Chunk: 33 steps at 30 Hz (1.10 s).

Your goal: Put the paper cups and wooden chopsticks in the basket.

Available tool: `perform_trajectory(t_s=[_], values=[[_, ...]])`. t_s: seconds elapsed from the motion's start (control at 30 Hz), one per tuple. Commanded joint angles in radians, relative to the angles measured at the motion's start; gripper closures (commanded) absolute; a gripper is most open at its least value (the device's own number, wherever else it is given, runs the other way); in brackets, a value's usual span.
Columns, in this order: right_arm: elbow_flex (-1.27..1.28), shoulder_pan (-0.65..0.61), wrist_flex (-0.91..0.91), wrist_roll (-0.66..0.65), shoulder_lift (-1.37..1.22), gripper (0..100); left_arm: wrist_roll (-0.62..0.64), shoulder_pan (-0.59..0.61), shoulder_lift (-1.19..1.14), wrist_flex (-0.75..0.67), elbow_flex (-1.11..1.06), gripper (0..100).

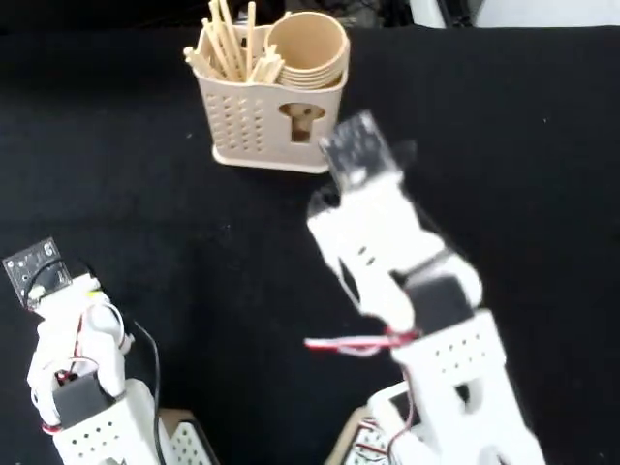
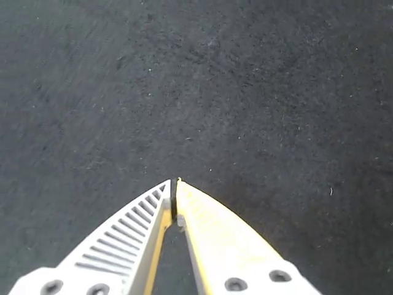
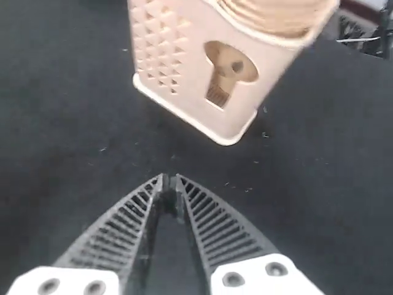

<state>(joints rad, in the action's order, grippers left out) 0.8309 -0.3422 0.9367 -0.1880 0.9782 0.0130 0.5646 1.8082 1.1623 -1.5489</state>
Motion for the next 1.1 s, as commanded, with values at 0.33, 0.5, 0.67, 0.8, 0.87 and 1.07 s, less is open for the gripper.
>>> perform_trajectory(t_s=[0.33, 0.5, 0.67, 0.8, 0.87, 1.07], values=[[0.631, 0.038, -0.150, 0.000, 0.526, 98.4, 0.029, -0.047, 0.018, 0.034, 0.059, 97], [0.789, 0.038, -0.150, 0.000, 0.700, 98.4, 0.035, -0.047, 0.020, 0.034, 0.059, 97], [0.849, 0.038, -0.077, 0.008, 0.865, 98.4, 0.035, -0.047, 0.020, 0.041, 0.082, 97], [0.854, 0.034, -0.029, 0.008, 0.906, 98.4, 0.032, -0.044, 0.020, 0.057, 0.113, 97], [0.854, 0.032, -0.003, 0.008, 0.892, 98.4, 0.032, -0.047, 0.020, 0.098, 0.151, 97], [0.854, 0.032, 0.091, 0.009, 0.894, 98.5, 0.034, -0.124, 0.018, 0.103, 0.150, 97]])
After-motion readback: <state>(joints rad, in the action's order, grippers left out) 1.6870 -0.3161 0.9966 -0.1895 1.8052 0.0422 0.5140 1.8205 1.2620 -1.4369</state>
